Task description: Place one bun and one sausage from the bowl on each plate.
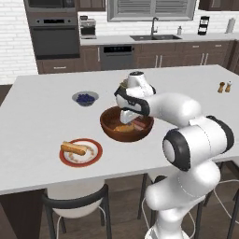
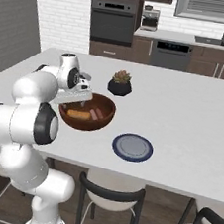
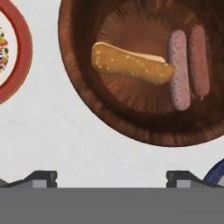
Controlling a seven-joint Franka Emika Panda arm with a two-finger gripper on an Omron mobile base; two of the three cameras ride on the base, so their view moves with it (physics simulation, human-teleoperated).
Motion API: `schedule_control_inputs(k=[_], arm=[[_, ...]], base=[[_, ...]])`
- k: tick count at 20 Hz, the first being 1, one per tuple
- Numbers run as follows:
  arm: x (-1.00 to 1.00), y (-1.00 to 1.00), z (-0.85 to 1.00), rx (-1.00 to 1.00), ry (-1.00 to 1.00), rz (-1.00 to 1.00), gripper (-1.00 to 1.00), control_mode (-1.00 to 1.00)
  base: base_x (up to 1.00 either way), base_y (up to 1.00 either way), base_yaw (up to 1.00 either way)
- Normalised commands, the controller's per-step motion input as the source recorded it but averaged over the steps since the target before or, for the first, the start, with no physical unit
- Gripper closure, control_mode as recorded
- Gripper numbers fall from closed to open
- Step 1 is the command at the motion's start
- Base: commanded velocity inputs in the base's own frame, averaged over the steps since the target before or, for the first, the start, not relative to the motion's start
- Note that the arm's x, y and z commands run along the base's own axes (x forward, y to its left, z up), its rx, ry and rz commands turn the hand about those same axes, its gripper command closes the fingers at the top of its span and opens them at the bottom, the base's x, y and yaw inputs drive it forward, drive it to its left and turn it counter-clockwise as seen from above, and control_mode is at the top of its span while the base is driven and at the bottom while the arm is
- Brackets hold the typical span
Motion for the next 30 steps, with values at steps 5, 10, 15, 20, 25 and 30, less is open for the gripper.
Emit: schedule_control_inputs(k=[5, 10, 15, 20, 25, 30], arm=[[0.82, -0.44, -0.13, -0.01, 0.13, -0.07, -1.00, -1.00], [0.09, 0.29, -0.50, 0.00, 0.22, 0.07, -1.00, -1.00], [-0.11, 0.05, -0.43, 0.01, 0.10, -0.52, -1.00, -1.00], [0.29, 0.32, -0.12, -0.05, 0.01, -0.80, -1.00, -1.00], [0.52, 0.61, -0.20, -0.13, -0.01, -0.63, -1.00, -1.00], [-0.02, -0.26, -0.43, -0.17, 0.06, -0.54, -1.00, -1.00]], base=[[0.00, 0.00, 0.00], [0.00, 0.00, 0.00], [0.00, 0.00, 0.00], [0.00, 0.00, 0.00], [0.00, 0.00, 0.00], [0.00, 0.00, 0.00]])
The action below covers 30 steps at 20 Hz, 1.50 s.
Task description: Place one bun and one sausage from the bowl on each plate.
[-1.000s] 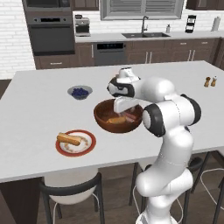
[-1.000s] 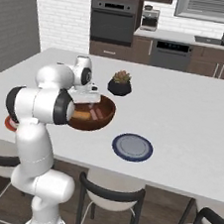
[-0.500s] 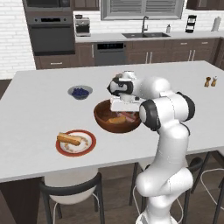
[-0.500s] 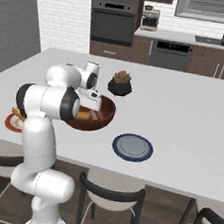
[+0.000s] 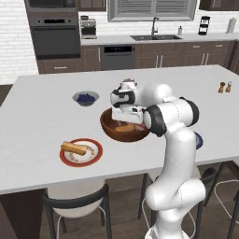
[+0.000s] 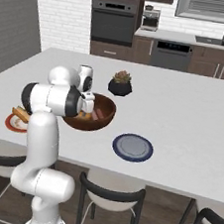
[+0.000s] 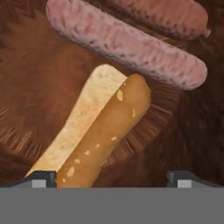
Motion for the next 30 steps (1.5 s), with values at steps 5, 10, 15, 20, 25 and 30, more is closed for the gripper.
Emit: schedule_control_inputs(k=[5, 10, 15, 20, 25, 30], arm=[[0.12, -0.04, 0.00, -0.01, -0.05, -0.21, -1.00, -1.00], [0.17, 0.04, -0.03, 0.00, -0.19, -0.22, -1.00, -1.00], [-0.26, -0.04, -0.30, -0.03, -0.03, -0.23, -1.00, -1.00], [-0.01, 0.03, -0.12, 0.00, 0.00, -0.09, -1.00, -1.00], [-0.22, -0.03, -0.11, -0.01, -0.02, -0.04, -1.00, -1.00], [0.16, 0.07, -0.14, 0.00, -0.08, -0.03, -1.00, -1.00]], base=[[0.00, 0.00, 0.00], [0.00, 0.00, 0.00], [0.00, 0.00, 0.00], [0.00, 0.00, 0.00], [0.00, 0.00, 0.00], [0.00, 0.00, 0.00]])
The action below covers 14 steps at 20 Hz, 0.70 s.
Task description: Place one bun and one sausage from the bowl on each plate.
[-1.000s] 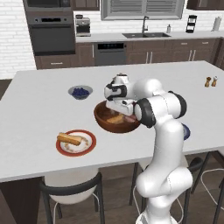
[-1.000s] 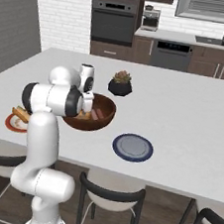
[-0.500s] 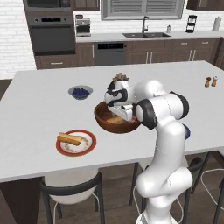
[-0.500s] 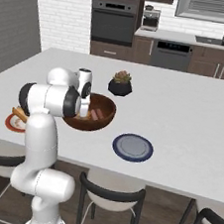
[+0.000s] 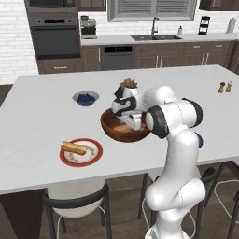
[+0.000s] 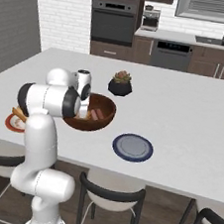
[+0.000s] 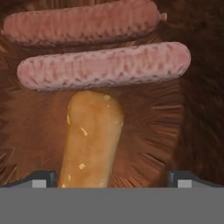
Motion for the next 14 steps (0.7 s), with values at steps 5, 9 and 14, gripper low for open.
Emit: schedule_control_inputs(k=[5, 9, 14], arm=[[0.33, 0.07, -0.24, 0.00, -0.06, 0.00, -1.00, -1.00], [0.00, 0.00, -0.14, -0.02, 0.00, 0.00, -1.00, -1.00], [0.01, 0.04, -0.14, -0.05, 0.01, 0.00, 1.00, -1.00]], base=[[0.00, 0.00, 0.00], [0.00, 0.00, 0.00], [0.00, 0.00, 0.00]])
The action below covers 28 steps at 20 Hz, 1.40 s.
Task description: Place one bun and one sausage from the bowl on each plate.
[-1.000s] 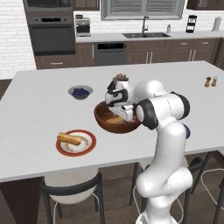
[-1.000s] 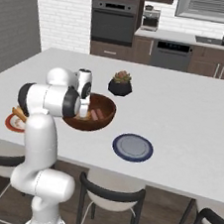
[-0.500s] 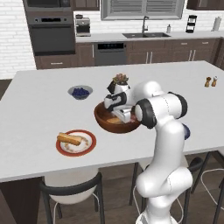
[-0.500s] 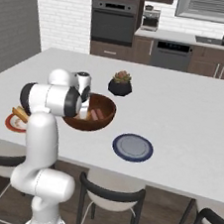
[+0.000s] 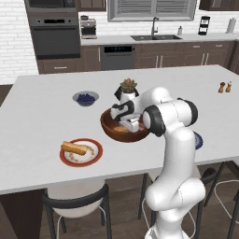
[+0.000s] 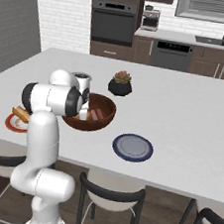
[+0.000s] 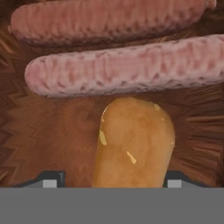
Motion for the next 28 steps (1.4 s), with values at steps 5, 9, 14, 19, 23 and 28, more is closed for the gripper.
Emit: schedule_control_inputs(k=[5, 9, 14, 19, 23, 28], arm=[[-0.03, -0.06, 0.23, -0.01, -0.07, -0.01, 1.00, -1.00], [-0.30, -0.56, 0.79, 0.01, -0.15, -0.12, 1.00, -1.00], [-0.70, -1.00, 0.98, 0.03, -0.05, -0.20, 1.00, -1.00], [-0.94, -1.00, 1.00, 0.03, 0.00, -0.26, 1.00, -1.00], [-0.80, -1.00, 0.50, 0.01, 0.01, -0.25, 1.00, -1.00], [-0.26, -1.00, -0.45, -0.01, 0.09, -0.23, 1.00, -1.00]], base=[[0.00, 0.00, 0.00], [0.00, 0.00, 0.00], [0.00, 0.00, 0.00], [0.00, 0.00, 0.00], [0.00, 0.00, 0.00], [0.00, 0.00, 0.00]])
